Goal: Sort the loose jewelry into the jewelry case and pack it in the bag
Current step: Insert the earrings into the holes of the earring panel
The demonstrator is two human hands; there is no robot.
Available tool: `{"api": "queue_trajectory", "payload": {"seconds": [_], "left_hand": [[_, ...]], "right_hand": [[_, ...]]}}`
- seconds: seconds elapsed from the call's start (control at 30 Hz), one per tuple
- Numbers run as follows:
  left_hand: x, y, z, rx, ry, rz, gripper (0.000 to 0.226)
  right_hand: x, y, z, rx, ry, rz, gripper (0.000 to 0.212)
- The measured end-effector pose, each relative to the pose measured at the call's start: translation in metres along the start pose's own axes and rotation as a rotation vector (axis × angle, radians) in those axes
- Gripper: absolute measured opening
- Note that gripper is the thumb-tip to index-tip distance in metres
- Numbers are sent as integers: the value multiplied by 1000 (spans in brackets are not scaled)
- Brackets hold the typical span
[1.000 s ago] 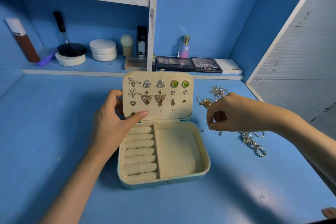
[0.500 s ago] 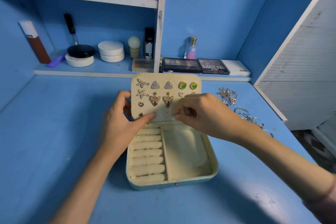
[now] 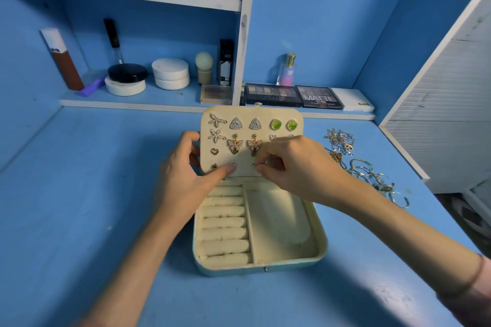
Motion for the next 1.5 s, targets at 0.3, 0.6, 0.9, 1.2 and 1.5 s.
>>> {"api": "queue_trajectory", "payload": {"seconds": [0.3, 0.6, 0.9, 1.2, 1.5], "left_hand": [[2, 2, 0, -1, -3, -5, 47], [2, 5, 0, 20, 2, 12, 48], [1, 5, -1, 3, 5, 17, 47], [2, 6, 0, 0, 5, 5, 46], [1, 3, 0, 6, 8, 0, 46]], "right_hand": [[1, 12, 4, -102, -88, 35, 13], [-15, -22, 28, 125, -214, -57, 12], [-49, -85, 34, 66, 11, -196, 7], [-70, -102, 6, -79, 210, -232, 5], [-68, -95, 1, -207, 209, -211, 7]]}}
Point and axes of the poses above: each hand's wrist, its own x-axis towards the middle knuckle, its own z-axis out of the back of the hand, y = z × x, the point moved 9 cm from there along x, towards the middle knuckle, and after that the axes turned 11 degrees about z, right-handed, at the moved point
